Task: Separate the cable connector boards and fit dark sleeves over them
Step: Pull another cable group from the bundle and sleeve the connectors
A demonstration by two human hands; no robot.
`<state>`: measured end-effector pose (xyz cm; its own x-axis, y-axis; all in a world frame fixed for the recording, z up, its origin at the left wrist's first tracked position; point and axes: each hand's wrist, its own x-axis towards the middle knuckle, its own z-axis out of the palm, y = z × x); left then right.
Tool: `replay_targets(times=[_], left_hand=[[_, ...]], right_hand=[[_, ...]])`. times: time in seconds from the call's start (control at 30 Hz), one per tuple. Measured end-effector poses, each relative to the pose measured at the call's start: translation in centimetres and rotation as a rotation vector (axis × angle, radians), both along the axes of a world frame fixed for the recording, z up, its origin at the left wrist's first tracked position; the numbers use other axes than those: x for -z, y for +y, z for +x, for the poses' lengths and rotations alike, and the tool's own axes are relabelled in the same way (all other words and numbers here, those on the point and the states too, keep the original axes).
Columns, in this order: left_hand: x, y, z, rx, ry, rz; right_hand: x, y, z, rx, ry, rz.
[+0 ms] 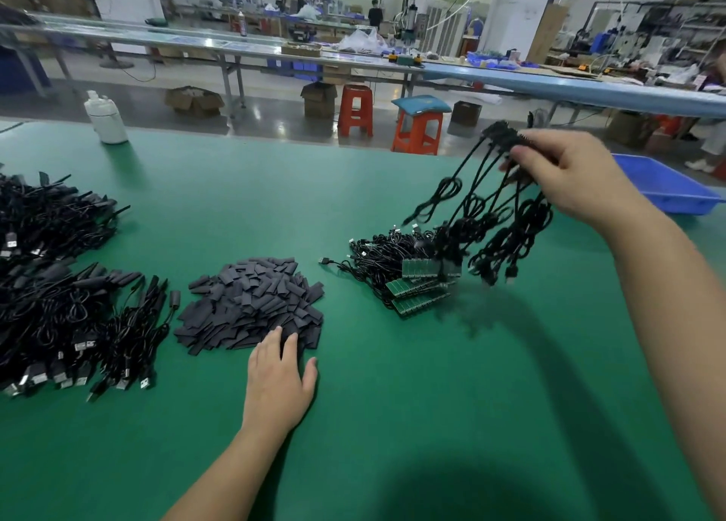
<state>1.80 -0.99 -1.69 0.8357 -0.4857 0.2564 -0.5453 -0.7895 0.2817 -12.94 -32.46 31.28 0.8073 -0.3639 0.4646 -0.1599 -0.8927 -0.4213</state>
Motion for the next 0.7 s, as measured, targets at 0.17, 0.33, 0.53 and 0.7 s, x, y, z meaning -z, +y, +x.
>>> replay_targets(times=[0.17,0.33,0.53,0.7], left_hand=[[0.2,0.0,0.2,-0.002,-0.008,0.005],[0.4,-0.1,0.3,-0.007,-0.009,0.008],[0.4,-0.1,0.3,-0.005,-0.041,0.019],[-1.9,-0.9,-0.4,0.134,-0.227,-0.007]], right_hand=[[-1.3,-1.5,2.6,0.230,-0.340,-0.028],[-5.2,0.3,4.1,0.222,-0.625,0.001],[-6.8,1.7,6.1,0.152,-0.476,-0.100],[-5.1,1.8,5.9,0.009,-0.390,0.102]])
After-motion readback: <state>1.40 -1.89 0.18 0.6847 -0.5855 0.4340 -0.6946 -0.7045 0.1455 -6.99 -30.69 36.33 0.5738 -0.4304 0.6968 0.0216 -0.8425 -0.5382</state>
